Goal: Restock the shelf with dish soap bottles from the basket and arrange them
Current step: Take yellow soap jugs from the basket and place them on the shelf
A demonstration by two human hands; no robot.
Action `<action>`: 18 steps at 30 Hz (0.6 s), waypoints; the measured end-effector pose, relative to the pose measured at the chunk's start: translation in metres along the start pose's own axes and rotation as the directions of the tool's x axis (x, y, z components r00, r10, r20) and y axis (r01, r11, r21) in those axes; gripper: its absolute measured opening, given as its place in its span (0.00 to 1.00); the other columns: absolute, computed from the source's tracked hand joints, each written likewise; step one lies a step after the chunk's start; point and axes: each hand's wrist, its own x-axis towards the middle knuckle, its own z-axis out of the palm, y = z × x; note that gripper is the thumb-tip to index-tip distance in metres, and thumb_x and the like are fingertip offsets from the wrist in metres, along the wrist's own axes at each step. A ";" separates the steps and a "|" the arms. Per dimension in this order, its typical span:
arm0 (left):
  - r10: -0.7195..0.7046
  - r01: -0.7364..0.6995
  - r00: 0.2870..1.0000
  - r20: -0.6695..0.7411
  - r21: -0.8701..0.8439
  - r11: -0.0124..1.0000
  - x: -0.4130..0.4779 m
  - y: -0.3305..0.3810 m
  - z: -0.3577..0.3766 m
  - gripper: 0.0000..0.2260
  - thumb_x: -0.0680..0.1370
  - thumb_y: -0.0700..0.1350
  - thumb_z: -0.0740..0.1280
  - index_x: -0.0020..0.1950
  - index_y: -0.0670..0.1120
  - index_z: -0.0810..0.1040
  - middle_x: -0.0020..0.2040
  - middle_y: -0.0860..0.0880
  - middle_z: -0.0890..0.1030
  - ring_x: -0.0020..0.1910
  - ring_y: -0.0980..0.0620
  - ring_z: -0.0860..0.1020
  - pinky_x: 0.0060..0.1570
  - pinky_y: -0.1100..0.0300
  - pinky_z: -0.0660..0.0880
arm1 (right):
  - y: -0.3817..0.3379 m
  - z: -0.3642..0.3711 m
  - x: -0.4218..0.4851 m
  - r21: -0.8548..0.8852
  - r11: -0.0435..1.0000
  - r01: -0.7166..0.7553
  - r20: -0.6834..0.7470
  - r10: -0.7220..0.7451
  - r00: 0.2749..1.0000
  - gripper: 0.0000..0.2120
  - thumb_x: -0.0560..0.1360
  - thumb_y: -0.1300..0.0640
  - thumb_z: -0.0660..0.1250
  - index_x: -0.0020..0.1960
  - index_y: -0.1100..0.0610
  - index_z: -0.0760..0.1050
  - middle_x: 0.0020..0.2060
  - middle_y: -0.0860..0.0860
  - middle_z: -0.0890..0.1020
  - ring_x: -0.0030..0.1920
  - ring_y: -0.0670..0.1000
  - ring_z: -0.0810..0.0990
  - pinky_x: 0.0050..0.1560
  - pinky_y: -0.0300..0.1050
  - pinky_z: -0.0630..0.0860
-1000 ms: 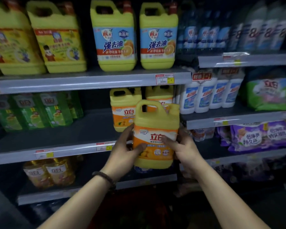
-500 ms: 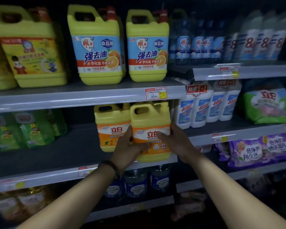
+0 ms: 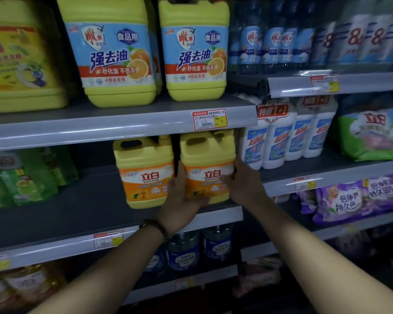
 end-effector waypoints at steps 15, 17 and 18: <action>-0.076 0.053 0.976 0.203 0.114 0.992 -0.126 -0.012 -0.049 0.09 0.85 0.45 0.67 0.62 0.56 0.81 0.58 0.57 0.85 0.54 0.53 0.85 0.56 0.51 0.83 | 0.001 0.026 -0.136 -0.037 0.998 -0.047 0.204 0.053 0.977 0.09 0.83 0.50 0.68 0.62 0.49 0.77 0.47 0.46 0.85 0.43 0.41 0.83 0.43 0.38 0.80; -0.125 0.071 0.948 0.292 0.190 0.979 -0.160 -0.041 -0.060 0.08 0.85 0.46 0.67 0.58 0.57 0.84 0.54 0.56 0.86 0.52 0.53 0.86 0.53 0.54 0.83 | 0.012 0.042 -0.162 -0.072 0.996 -0.048 0.297 0.068 0.953 0.06 0.83 0.50 0.68 0.58 0.49 0.79 0.47 0.44 0.84 0.47 0.42 0.83 0.47 0.40 0.80; -0.161 0.093 0.943 0.292 0.235 0.968 -0.176 -0.059 -0.065 0.07 0.85 0.47 0.67 0.56 0.57 0.84 0.52 0.55 0.86 0.50 0.53 0.86 0.51 0.55 0.83 | 0.018 0.051 -0.175 -0.092 0.995 -0.041 0.328 0.069 0.942 0.05 0.83 0.50 0.69 0.57 0.48 0.79 0.47 0.42 0.83 0.47 0.41 0.82 0.45 0.35 0.78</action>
